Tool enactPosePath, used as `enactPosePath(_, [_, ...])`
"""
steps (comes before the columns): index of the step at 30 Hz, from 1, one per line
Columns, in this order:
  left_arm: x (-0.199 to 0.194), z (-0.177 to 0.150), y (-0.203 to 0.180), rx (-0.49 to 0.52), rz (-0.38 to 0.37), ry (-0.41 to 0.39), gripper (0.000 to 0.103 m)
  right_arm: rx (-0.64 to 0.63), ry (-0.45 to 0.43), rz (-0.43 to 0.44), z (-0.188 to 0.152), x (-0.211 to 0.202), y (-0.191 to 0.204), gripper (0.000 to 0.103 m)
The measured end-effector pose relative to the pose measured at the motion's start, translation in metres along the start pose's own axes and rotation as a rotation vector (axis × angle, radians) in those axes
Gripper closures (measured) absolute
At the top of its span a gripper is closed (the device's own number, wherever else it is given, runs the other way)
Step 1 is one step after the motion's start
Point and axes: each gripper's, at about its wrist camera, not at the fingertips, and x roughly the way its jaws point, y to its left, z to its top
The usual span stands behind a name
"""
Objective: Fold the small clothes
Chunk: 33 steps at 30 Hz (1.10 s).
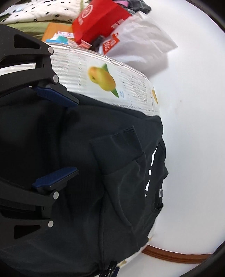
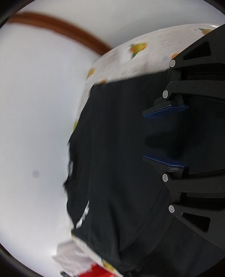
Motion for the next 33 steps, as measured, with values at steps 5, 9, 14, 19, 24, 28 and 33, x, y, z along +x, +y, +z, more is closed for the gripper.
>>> enactPosePath(5, [0.021, 0.013, -0.014, 0.018, 0.018, 0.014, 0.047, 0.106, 0.022, -0.021, -0.014, 0.019, -0.044, 0.060])
enactPosePath(9, [0.031, 0.019, -0.026, 0.046, 0.020, 0.012, 0.067, 0.125, 0.009, -0.025, -0.016, 0.026, -0.053, 0.060])
enactPosePath(14, [0.032, 0.023, -0.026, 0.040, 0.030, 0.000, 0.094, 0.134, 0.011, -0.026, -0.020, 0.035, -0.056, 0.060])
enactPosePath(19, [0.015, 0.022, -0.006, -0.016, -0.005, -0.020, 0.096, 0.145, 0.002, -0.031, -0.021, 0.031, -0.058, 0.060])
enactPosePath(24, [0.018, 0.007, 0.000, -0.028, -0.034, 0.033, 0.096, 0.178, 0.023, -0.053, -0.024, 0.036, -0.067, 0.060])
enactPosePath(28, [0.015, 0.002, -0.004, -0.024, -0.034, 0.040, 0.096, 0.156, 0.035, -0.078, -0.025, 0.031, -0.065, 0.060])
enactPosePath(33, [0.004, -0.003, -0.001, -0.039, -0.026, 0.046, 0.092, 0.161, 0.021, -0.078, -0.028, 0.008, -0.068, 0.058])
